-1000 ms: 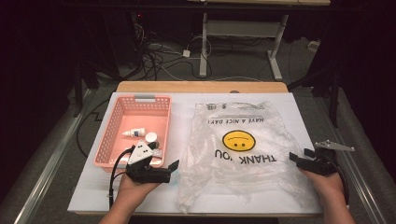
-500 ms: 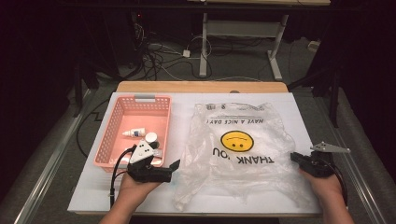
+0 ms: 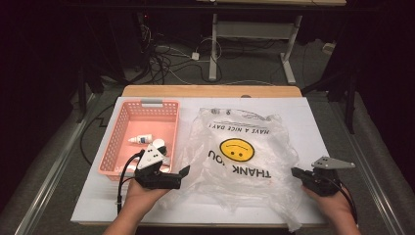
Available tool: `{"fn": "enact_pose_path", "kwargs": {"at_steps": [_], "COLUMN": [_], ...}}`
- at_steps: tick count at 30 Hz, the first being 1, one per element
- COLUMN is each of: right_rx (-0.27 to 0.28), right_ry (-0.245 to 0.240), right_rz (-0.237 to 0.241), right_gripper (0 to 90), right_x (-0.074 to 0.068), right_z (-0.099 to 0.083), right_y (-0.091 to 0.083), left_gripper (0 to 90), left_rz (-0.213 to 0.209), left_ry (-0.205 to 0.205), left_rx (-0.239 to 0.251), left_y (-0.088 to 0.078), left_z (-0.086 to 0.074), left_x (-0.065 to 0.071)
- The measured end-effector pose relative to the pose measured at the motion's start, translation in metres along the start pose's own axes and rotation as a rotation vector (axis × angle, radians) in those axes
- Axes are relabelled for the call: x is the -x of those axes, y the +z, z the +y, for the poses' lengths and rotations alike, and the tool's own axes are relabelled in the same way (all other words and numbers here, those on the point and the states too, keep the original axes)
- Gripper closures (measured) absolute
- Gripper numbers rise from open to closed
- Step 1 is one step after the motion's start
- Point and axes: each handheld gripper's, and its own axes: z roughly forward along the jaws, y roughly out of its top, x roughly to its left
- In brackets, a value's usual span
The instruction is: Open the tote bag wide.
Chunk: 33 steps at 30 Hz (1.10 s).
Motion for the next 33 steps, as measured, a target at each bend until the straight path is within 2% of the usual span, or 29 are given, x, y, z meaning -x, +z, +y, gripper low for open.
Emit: {"fn": "enact_pose_path", "kwargs": {"at_steps": [3, 7, 15, 18, 21, 22, 24, 29, 31, 33], "right_rx": [-0.013, -0.015, 0.121, 0.149, 0.164, 0.164, 0.17, 0.169, 0.173, 0.175], "right_ry": [-0.029, -0.025, 0.026, 0.041, 0.032, 0.032, 0.049, 0.06, 0.062, 0.079], "right_rz": [0.044, 0.079, 0.016, -0.004, -0.025, -0.025, -0.041, -0.054, -0.061, -0.07], "right_gripper": [87.1, 73.6, 47.4, 34.8, 18.4, 18.4, 1.4, 0.0, 0.0, 0.4], "right_x": [-0.011, -0.013, 0.0, 0.003, 0.008, 0.008, 0.013, 0.019, 0.023, 0.028], "right_z": [0.0, -0.001, 0.003, 0.004, 0.006, 0.006, 0.009, 0.019, 0.025, 0.031], "right_y": [0.003, 0.001, -0.026, -0.026, -0.021, -0.021, -0.014, -0.003, 0.002, 0.008], "left_gripper": [0.0, 0.0, 0.0, 0.0, 0.0, 0.0, 0.0, 0.0, 0.0, 0.0], "left_rz": [-0.008, -0.012, 0.017, 0.029, 0.028, 0.028, 0.028, 0.006, -0.019, -0.02], "left_ry": [-0.018, -0.02, -0.03, -0.026, -0.025, -0.025, -0.028, -0.026, -0.016, -0.009], "left_rx": [0.006, -0.002, 0.014, 0.01, -0.007, -0.007, -0.016, -0.05, -0.062, -0.069], "left_y": [0.001, 0.003, 0.0, -0.001, -0.006, -0.006, -0.007, -0.009, -0.009, -0.009], "left_z": [0.002, 0.004, 0.006, 0.006, 0.004, 0.004, 0.003, -0.003, -0.005, -0.006], "left_x": [-0.001, -0.002, -0.01, -0.011, -0.011, -0.011, -0.01, -0.008, -0.004, -0.003]}}
